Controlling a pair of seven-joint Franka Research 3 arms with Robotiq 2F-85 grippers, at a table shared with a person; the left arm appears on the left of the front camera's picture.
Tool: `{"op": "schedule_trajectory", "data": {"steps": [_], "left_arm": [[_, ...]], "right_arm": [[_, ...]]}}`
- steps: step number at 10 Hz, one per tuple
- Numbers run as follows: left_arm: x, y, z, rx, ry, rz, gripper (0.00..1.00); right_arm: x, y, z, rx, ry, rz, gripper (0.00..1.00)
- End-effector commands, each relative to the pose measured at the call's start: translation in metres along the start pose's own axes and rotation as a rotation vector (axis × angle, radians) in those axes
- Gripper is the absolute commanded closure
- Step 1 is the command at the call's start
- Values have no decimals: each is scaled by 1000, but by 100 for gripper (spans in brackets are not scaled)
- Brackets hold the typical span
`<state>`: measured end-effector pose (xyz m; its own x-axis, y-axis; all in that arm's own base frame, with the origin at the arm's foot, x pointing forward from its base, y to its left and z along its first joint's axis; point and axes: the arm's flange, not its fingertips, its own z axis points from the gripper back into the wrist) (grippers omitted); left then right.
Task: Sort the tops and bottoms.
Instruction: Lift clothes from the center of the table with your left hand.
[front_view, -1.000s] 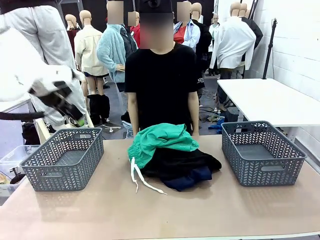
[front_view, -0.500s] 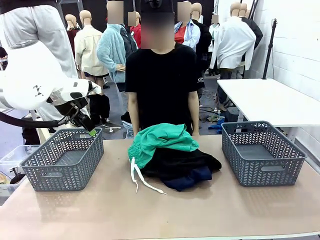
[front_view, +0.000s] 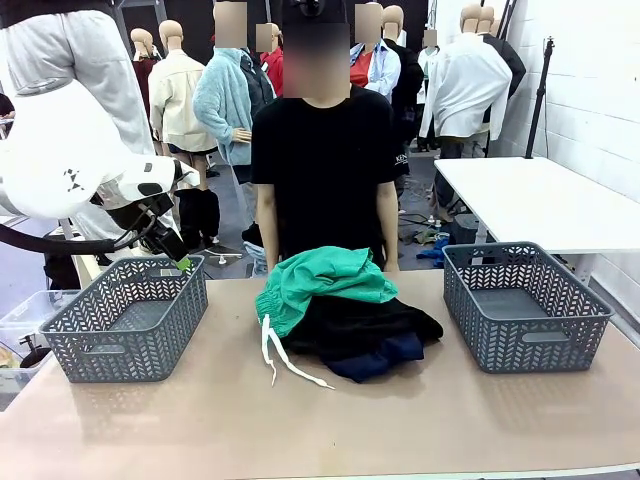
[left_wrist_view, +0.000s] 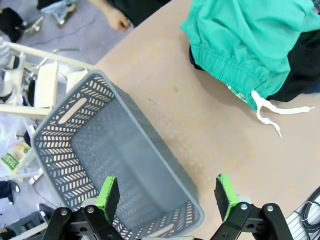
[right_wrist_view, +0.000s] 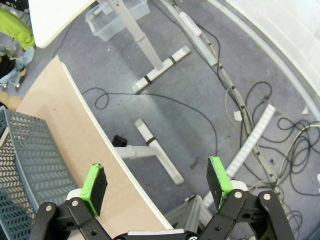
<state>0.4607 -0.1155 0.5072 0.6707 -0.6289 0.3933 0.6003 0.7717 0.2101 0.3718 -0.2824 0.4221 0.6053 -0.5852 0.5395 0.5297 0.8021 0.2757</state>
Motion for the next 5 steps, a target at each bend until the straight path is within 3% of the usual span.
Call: {"op": "schedule_trajectory", "data": {"steps": [1,5], "left_arm": [[17,-1,-2,-54,-49,-73,0],[112,-35,-10,-140,-116,-316,0]], "right_arm": [[-3,0,2,-10,-7,18,0],[-3,0,2,-10,-7,18,0]]}}
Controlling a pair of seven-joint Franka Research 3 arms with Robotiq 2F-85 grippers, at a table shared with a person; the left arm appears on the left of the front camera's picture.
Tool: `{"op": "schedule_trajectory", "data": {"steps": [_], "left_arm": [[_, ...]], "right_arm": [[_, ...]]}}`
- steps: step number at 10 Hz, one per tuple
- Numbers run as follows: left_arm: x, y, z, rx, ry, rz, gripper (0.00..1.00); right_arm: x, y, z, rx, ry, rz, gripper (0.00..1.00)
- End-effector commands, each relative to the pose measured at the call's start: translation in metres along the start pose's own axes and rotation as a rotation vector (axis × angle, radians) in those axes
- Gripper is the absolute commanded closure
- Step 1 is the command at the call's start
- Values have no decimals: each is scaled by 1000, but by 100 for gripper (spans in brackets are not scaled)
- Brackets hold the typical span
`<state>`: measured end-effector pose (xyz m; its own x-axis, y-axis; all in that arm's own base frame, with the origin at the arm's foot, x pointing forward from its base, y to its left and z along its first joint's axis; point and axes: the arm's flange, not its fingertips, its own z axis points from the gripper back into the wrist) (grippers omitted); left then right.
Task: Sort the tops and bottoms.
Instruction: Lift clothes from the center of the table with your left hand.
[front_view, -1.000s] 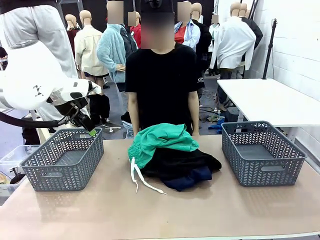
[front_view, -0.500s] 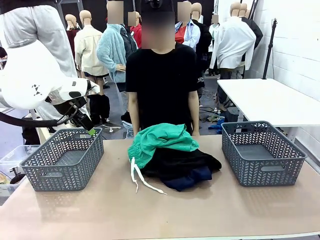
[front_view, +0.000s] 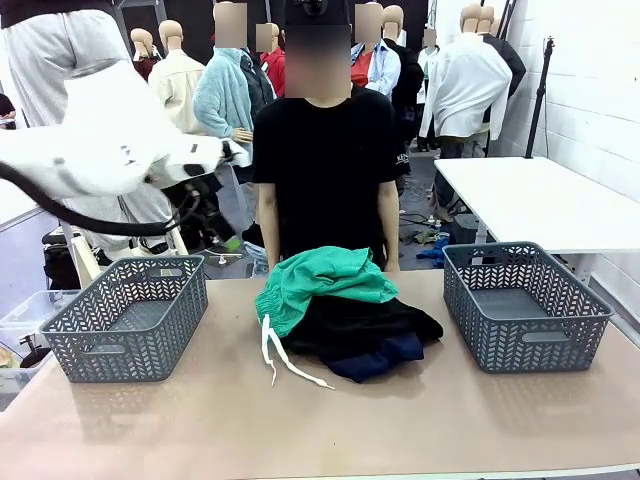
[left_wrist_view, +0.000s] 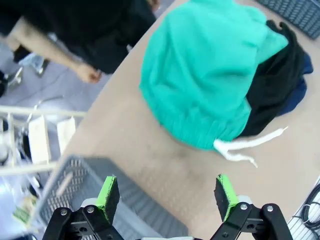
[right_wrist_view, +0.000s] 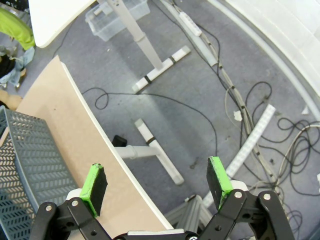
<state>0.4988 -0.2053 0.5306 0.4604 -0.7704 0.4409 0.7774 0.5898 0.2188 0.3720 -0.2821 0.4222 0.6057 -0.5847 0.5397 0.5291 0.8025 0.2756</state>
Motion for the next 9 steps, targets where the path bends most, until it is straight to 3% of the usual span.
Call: {"op": "schedule_trajectory", "data": {"steps": [1,3,6,8,9], "left_arm": [[47,11,-26,-108,21,-162,0],[93,24,-66,-247,91,-235,0],[111,-5,-86,-416,105,-320,0],[109,-17,-105,-396,47,-263,0],[108,-25,-114,-336,14,-296,0]], "right_arm": [[-3,-1,2,-10,-7,17,0],[-3,-1,2,-10,-7,17,0],[-3,-1,2,-10,-7,17,0],[-3,-1,2,-10,-7,17,0],[-3,-1,2,-10,-7,17,0]]}}
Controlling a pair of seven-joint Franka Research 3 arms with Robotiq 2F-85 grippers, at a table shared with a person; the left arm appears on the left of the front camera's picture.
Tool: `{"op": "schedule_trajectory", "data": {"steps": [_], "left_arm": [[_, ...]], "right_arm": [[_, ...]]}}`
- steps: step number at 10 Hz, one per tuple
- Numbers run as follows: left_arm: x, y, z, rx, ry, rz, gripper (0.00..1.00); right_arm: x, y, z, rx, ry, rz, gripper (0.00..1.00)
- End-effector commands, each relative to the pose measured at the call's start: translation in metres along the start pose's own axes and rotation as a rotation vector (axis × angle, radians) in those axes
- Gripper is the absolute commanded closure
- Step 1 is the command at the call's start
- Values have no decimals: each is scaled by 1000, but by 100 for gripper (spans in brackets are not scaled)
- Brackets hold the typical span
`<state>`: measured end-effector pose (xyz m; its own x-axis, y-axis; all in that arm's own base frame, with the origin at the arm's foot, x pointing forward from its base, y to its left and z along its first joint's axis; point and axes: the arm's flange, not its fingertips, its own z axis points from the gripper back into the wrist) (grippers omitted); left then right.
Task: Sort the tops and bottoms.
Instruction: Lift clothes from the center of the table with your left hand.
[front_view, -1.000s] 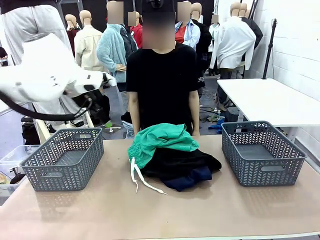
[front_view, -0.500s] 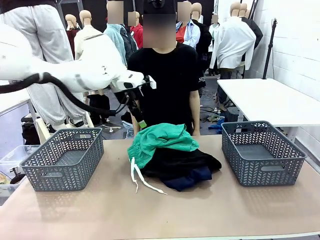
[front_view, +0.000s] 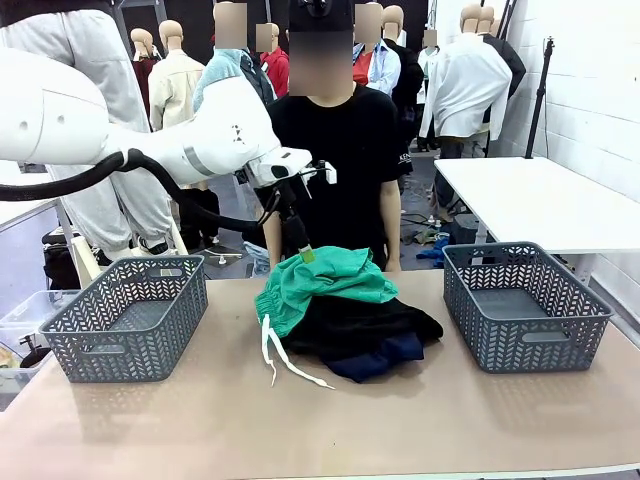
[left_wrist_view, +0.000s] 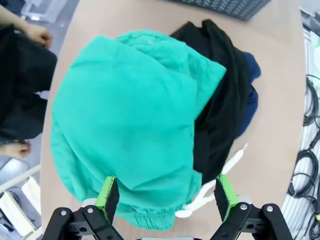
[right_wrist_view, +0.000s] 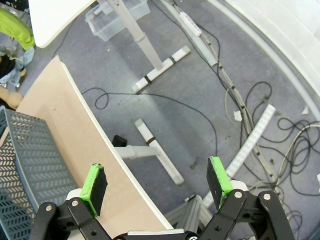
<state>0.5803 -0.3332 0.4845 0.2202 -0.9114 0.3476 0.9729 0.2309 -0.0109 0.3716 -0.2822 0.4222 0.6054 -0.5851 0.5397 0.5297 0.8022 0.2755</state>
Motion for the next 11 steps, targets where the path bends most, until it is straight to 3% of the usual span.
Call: {"op": "schedule_trajectory", "data": {"steps": [1,3,5,9,11], "left_arm": [[-3,-1,-18,90,-31,-47,0],[-3,2,-31,82,-33,-92,0],[-4,3,-42,54,8,-94,0],[-7,10,-53,79,0,-75,3],[-6,11,-54,73,0,-72,42]], "right_arm": [[-3,0,2,-9,-6,17,0],[-3,0,2,-9,-6,17,0],[-3,0,2,-9,-6,17,0],[-3,0,2,-9,-6,17,0],[-3,0,2,-9,-6,17,0]]}}
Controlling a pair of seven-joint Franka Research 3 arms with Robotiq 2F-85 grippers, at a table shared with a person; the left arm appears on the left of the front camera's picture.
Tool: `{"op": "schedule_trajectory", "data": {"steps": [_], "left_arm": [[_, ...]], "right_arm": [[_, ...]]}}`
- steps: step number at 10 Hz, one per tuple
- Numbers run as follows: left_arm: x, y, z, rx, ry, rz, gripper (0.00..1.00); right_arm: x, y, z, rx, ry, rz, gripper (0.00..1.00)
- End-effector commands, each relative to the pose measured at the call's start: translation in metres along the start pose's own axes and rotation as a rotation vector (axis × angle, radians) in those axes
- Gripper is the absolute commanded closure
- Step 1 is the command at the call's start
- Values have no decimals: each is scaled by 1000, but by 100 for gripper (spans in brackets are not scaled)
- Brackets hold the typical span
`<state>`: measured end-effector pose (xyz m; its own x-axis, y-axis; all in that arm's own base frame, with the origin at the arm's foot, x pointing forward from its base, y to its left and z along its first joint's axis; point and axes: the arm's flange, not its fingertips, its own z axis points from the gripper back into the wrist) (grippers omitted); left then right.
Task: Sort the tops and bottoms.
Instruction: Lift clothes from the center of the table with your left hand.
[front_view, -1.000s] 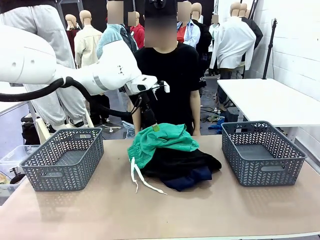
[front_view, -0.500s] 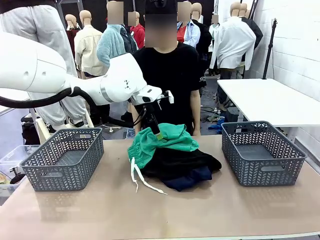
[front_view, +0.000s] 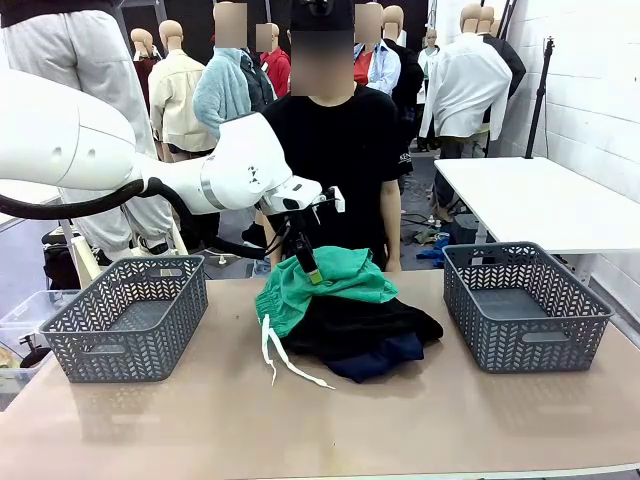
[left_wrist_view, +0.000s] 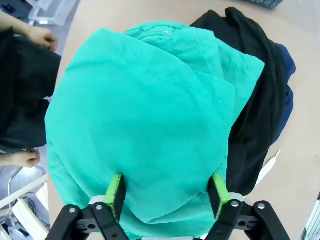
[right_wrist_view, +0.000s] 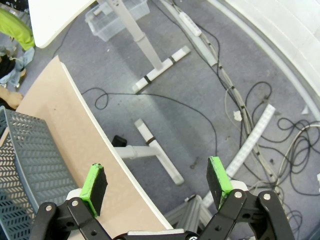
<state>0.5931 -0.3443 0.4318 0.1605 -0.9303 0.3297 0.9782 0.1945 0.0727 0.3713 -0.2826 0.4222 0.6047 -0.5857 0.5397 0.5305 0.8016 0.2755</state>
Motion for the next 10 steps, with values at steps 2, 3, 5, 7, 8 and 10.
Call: {"op": "schedule_trajectory", "data": {"steps": [2,3,5,7,8,10], "left_arm": [[-1,1,1,1,-12,11,82],[0,2,2,3,-14,13,100],[0,3,3,1,-20,17,100],[3,2,3,-6,-24,23,100],[3,2,5,-5,-22,29,100],[5,-6,16,6,-40,6,100]], "right_arm": [[-3,0,2,-9,-6,18,0],[-3,0,2,-9,-6,18,0],[-3,0,2,-9,-6,18,0],[-3,0,2,-9,-6,18,0],[-3,0,2,-9,-6,18,0],[-3,0,2,-9,-6,18,0]]}}
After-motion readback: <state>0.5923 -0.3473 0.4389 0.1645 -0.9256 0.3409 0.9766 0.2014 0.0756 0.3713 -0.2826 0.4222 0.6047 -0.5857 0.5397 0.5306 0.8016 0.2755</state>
